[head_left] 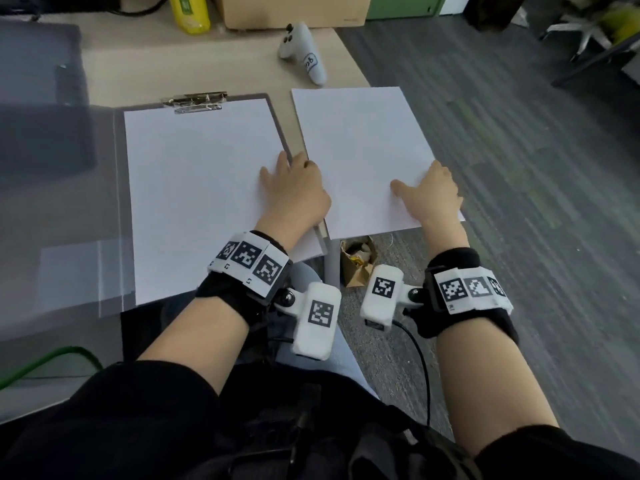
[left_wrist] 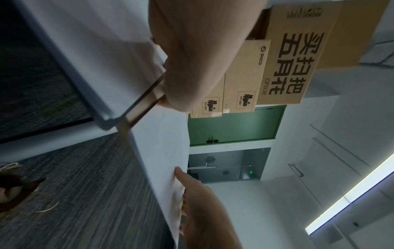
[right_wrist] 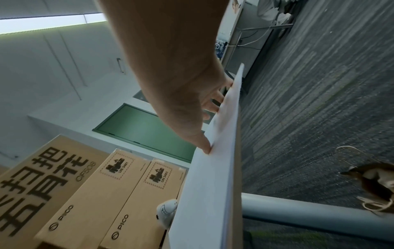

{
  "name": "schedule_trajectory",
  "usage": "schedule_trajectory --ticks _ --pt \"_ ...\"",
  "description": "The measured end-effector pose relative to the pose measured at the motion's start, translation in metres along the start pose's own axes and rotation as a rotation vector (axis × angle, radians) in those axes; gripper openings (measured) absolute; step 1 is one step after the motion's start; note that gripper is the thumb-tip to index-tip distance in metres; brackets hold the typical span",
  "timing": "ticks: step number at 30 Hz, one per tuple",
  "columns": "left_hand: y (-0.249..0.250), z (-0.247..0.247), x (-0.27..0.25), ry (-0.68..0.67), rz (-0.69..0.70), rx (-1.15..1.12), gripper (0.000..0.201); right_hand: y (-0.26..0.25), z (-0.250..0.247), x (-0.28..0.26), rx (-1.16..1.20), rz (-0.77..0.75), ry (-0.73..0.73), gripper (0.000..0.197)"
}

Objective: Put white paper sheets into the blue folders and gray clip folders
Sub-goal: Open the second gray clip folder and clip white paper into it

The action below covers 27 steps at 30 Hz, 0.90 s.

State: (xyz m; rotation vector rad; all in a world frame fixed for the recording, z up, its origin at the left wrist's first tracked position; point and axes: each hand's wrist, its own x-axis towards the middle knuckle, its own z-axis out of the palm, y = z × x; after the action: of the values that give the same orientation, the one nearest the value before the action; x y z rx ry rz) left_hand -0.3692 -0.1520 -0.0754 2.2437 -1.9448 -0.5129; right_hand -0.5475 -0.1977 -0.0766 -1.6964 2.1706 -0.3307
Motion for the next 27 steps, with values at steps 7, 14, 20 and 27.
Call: schedule_trajectory --ticks 7,14,20,27 --pt "0.009 0.01 0.002 0.129 -0.037 -0.078 0.043 0.005 -0.013 0.005 0.23 0.011 0.102 0.078" --pt "0.008 0.015 0.002 0.158 -0.031 -0.107 0.048 0.003 -0.014 -0.007 0.288 -0.08 0.313 0.029" --pt "0.004 0.001 0.002 0.108 -0.011 -0.15 0.046 -0.012 -0.029 -0.026 0.367 -0.204 0.523 0.009" --pt "-0.007 -0.026 0.004 0.39 0.01 -0.753 0.038 -0.04 -0.05 -0.041 0.714 -0.423 0.708 0.036"
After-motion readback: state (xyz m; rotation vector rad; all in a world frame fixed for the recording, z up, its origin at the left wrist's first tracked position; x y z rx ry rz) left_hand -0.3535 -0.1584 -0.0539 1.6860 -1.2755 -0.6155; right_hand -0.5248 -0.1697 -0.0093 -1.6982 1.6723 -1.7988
